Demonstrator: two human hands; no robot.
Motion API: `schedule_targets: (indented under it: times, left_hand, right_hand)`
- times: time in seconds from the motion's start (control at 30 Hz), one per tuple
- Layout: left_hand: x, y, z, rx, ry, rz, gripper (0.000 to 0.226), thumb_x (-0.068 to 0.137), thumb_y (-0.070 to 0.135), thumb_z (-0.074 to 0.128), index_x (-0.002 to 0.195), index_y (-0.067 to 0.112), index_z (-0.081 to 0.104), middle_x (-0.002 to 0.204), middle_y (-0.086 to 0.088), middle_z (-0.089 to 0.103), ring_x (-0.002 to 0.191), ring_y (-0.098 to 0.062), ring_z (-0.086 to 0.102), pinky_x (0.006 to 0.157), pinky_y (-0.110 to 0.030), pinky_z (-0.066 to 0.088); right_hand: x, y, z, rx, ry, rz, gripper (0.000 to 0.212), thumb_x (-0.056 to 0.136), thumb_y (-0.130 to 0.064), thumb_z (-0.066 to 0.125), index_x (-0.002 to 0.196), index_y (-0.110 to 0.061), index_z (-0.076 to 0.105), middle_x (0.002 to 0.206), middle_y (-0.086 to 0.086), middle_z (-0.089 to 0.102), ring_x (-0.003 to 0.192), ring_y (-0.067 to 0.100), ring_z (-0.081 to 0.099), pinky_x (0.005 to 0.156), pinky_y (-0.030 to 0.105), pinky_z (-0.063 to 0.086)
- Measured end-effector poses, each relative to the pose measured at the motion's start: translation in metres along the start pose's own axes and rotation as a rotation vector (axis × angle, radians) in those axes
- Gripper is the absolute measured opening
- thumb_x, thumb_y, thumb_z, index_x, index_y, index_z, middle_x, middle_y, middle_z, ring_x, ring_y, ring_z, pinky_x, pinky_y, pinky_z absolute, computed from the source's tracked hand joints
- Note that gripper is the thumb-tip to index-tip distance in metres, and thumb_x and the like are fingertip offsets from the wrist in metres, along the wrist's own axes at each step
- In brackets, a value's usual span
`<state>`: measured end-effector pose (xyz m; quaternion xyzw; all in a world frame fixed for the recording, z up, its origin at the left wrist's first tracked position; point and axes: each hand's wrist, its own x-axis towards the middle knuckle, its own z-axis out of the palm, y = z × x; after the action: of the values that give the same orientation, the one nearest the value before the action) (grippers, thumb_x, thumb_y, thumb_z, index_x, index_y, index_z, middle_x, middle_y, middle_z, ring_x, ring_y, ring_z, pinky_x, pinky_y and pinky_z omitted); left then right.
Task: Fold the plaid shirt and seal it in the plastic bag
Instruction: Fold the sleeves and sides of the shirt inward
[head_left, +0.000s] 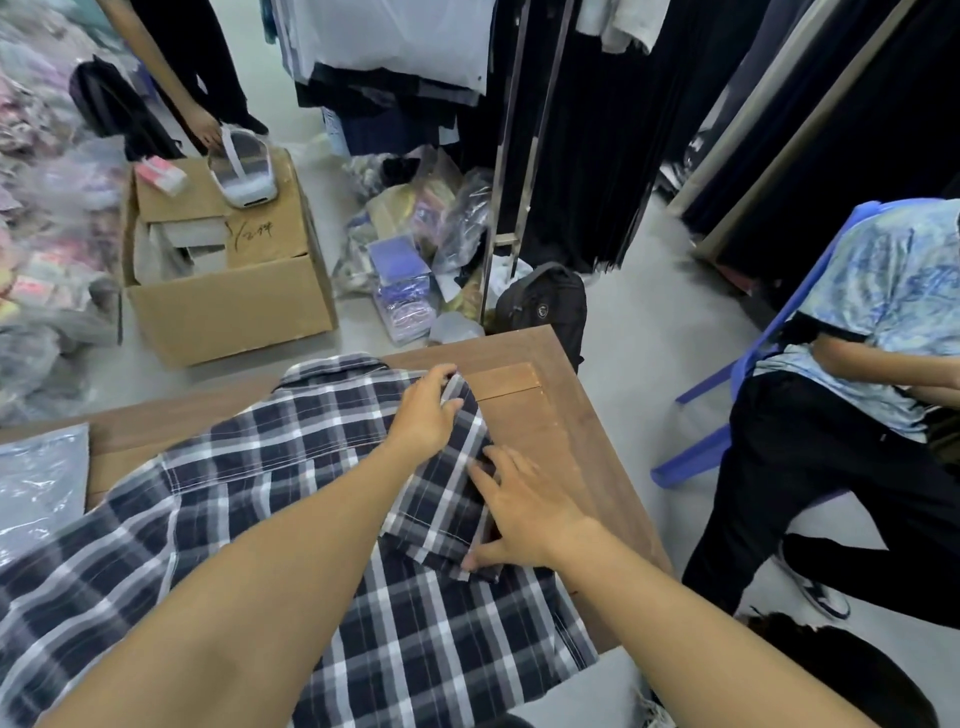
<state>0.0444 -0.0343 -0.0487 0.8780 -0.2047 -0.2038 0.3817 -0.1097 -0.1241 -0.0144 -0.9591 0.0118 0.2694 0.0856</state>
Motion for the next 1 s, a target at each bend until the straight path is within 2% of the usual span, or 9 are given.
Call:
schedule_targets:
  times: [0.1,0.17,0.23,0.37,0.73,0.8,0.9,0.93,1.0]
  left_hand:
    - [-0.009,-0.002,0.001,0.481,0.093,0.259,0.049,0.094,0.014,0.061,0.14,0.013,0.045,0.145,-0.011,0.043,0.132,-0.031,0.043,0.103,-0.042,0.043]
    - [-0.022,-0.006,0.004,0.638,0.114,0.488,0.045,0.095,0.02,0.06,0.137,0.008,0.05,0.146,-0.014,0.046,0.134,-0.032,0.044,0.107,-0.043,0.043]
    - [-0.03,-0.021,0.009,0.756,0.048,0.622,0.052,0.102,0.034,0.042,0.145,0.005,0.043,0.157,-0.015,0.036,0.147,-0.031,0.031,0.118,-0.046,0.032]
    - [-0.025,-0.051,0.012,0.827,-0.148,0.485,0.07,0.102,0.051,0.009,0.157,0.009,0.005,0.166,-0.008,-0.005,0.154,-0.02,-0.008,0.125,-0.046,0.008]
    - [-0.021,-0.046,0.005,0.735,-0.26,0.455,0.072,0.102,0.055,0.014,0.158,0.013,-0.002,0.167,-0.004,-0.01,0.152,-0.015,-0.014,0.125,-0.04,-0.004]
    - [-0.024,-0.041,-0.011,0.708,-0.254,0.462,0.072,0.102,0.055,0.018,0.158,0.012,0.003,0.167,-0.005,-0.004,0.154,-0.017,-0.007,0.126,-0.04,0.002]
    - [-0.037,-0.052,-0.047,0.665,-0.126,0.411,0.065,0.102,0.05,0.028,0.156,0.013,0.021,0.166,-0.003,0.015,0.153,-0.021,0.012,0.125,-0.042,0.015]
    - [-0.044,-0.06,-0.063,0.625,-0.081,0.358,0.061,0.102,0.046,0.033,0.153,0.014,0.029,0.164,-0.004,0.022,0.151,-0.022,0.019,0.123,-0.043,0.021]
    - [-0.06,-0.082,-0.095,0.525,0.013,0.216,0.051,0.102,0.036,0.042,0.147,0.013,0.041,0.157,-0.005,0.035,0.145,-0.023,0.03,0.118,-0.044,0.031]
  right_hand:
    - [0.002,0.011,0.014,-0.108,-0.026,-0.038,0.12,0.08,-0.081,0.05,0.16,-0.012,-0.008,0.168,0.016,-0.013,0.154,0.031,-0.016,0.125,0.048,-0.004]
    - [0.002,0.019,0.023,-0.14,-0.028,-0.059,0.12,0.081,-0.085,0.04,0.158,-0.012,-0.017,0.166,0.016,-0.02,0.152,0.031,-0.022,0.125,0.049,-0.007]
    - [0.003,0.023,0.031,-0.161,-0.015,-0.071,0.119,0.081,-0.088,0.032,0.156,-0.011,-0.022,0.164,0.015,-0.027,0.151,0.032,-0.026,0.125,0.051,-0.004]
    - [0.004,0.026,0.038,-0.171,-0.012,-0.071,0.121,0.077,-0.091,0.024,0.155,-0.012,-0.025,0.162,0.014,-0.031,0.149,0.032,-0.03,0.123,0.056,-0.004]
    - [0.003,0.024,0.031,-0.27,-0.079,-0.058,0.119,0.076,-0.095,0.015,0.153,-0.015,-0.028,0.162,0.014,-0.031,0.15,0.033,-0.028,0.123,0.057,0.0]
    - [0.001,0.018,0.016,-0.303,-0.087,-0.053,0.123,0.071,-0.098,0.008,0.158,-0.014,-0.017,0.167,0.016,-0.017,0.154,0.035,-0.013,0.122,0.054,0.008]
    - [0.003,-0.004,-0.022,-0.362,0.036,-0.071,0.121,0.071,-0.096,-0.002,0.148,-0.014,0.042,0.154,0.016,0.036,0.136,0.033,0.034,0.108,0.049,0.032]
    - [0.007,-0.013,-0.034,-0.389,0.064,-0.084,0.114,0.075,-0.092,-0.002,0.137,-0.014,0.054,0.145,0.015,0.044,0.129,0.032,0.04,0.104,0.047,0.035]
    - [0.025,-0.036,-0.054,-0.421,0.071,-0.12,0.099,0.084,-0.081,0.003,0.133,-0.014,0.058,0.144,0.014,0.046,0.131,0.033,0.042,0.104,0.048,0.037]
